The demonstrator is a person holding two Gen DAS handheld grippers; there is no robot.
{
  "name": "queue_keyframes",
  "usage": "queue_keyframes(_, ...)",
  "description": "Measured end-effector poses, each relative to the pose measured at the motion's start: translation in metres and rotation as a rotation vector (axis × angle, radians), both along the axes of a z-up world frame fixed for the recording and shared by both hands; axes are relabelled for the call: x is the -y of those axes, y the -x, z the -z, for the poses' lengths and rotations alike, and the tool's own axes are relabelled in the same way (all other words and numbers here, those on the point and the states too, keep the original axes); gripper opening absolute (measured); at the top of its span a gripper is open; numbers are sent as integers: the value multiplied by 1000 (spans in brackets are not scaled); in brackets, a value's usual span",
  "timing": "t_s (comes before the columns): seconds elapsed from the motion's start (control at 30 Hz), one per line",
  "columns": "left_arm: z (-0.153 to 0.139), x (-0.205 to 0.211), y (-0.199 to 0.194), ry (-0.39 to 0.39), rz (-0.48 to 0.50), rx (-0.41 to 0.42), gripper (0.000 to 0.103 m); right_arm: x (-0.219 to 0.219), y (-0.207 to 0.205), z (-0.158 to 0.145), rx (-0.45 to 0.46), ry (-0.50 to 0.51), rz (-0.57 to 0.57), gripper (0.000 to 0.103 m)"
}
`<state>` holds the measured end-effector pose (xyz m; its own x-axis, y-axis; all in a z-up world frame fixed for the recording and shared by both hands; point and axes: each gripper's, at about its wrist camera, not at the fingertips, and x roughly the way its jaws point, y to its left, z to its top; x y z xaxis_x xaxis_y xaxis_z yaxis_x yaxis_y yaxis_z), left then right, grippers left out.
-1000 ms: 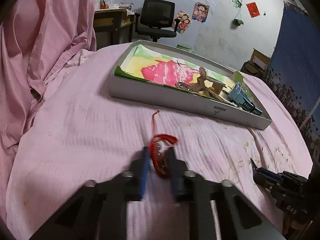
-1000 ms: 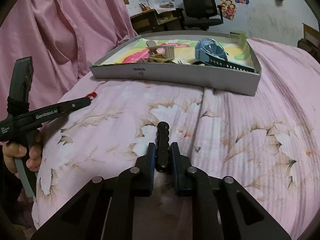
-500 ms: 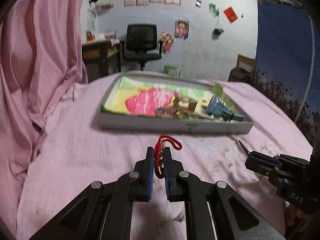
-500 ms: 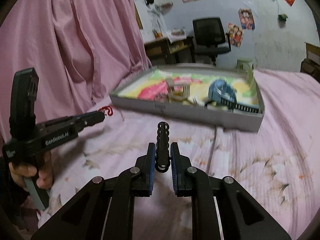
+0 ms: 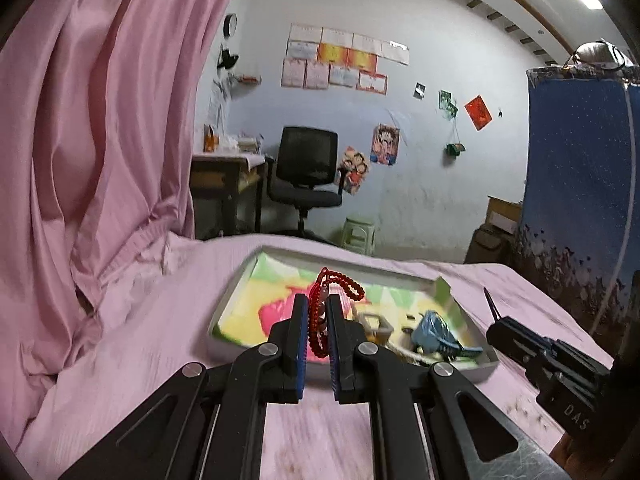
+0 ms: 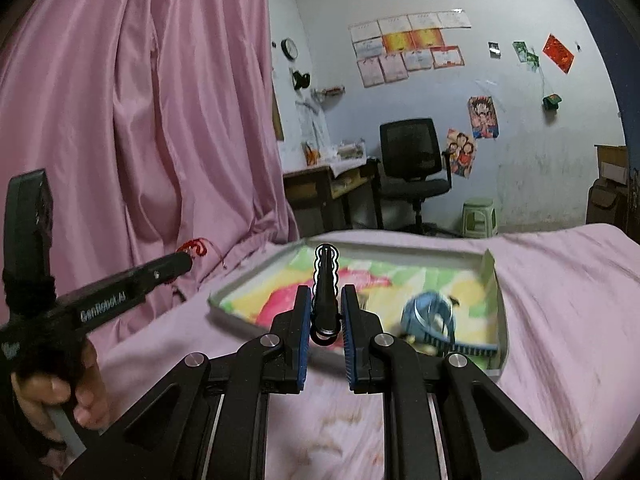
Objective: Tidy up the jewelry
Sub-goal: 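Carry the red bracelet and black hair tie into the tray and open both tools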
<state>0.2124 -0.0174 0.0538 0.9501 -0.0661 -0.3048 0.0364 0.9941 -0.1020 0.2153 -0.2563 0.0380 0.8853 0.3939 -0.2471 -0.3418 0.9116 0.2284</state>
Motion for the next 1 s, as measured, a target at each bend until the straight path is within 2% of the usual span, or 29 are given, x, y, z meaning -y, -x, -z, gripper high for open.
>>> queue_keyframes(0.23,-1,14,-24,-40,-4,35,9,0,-29,-9,41,2,36,13)
queue_keyframes(0.53,4,23,-67,-70,1,30,9,2,-67,0,32,0,59,13)
queue_keyframes(0.7,12,21,-91,-49,7,-24,9,-1,-85,8,-5,8,62,13)
queue_keyframes(0.87,24,15,-116,8,19,-133,9,-3,-100,20,-84,17,54,13)
queue_keyframes(1.0,35,14,-129,12,18,-215,9,-3,-110,30,-156,23,48,13)
